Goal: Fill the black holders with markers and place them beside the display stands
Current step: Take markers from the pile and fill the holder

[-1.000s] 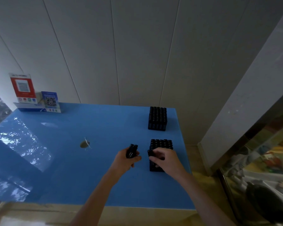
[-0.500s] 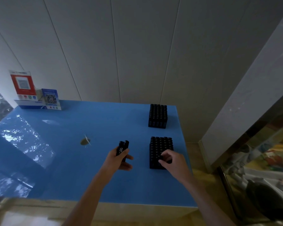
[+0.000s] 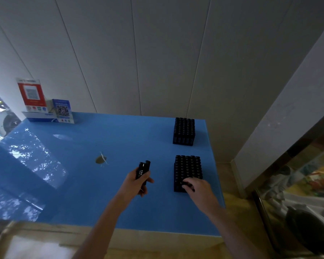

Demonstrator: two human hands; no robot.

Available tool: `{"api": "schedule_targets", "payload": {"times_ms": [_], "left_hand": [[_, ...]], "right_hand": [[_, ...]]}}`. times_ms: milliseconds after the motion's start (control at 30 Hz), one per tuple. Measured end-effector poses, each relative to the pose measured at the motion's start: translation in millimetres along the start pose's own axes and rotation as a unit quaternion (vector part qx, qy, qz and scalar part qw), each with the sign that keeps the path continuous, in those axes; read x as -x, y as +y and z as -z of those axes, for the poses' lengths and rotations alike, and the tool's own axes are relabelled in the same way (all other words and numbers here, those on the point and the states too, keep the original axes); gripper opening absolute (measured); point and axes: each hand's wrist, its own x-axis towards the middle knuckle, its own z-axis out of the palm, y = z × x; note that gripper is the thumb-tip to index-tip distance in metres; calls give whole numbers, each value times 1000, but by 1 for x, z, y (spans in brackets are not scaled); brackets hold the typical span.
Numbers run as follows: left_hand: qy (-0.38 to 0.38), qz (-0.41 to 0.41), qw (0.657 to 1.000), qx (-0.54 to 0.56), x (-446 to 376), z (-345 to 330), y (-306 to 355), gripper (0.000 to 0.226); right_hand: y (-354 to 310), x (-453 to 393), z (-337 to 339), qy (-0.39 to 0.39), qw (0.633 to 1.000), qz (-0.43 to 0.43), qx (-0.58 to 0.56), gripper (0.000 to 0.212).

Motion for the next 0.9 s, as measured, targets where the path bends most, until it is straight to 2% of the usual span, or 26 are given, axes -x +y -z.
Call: {"api": "schedule_targets", "payload": {"times_ms": [200,400,533,667,767,900], "left_hand": [[-4,-1,1000,-2,-2,-2,2,23],[-35,-8,999,-23,-3,-7,5,22],[-39,-14,998,-39,-4,-13,6,25],[-40,-13,998,-52,-7,-25,10,27],[-35,-27,996,-82,-9,-35,10,26],[-32,-54,994,-85,-9,-46,11,23]], "right_hand": [[-2,2,2,39,999,6,17,16],[-1,-4,4,45,999,12,18,17],[-6,-7,8,69,998,4,0,11],[-24,-13,21,95,985,-14,-144,8],[-46,-17,37,43,962,-40,-268,4],[-60,-21,49,5,937,-67,-342,17]]}}
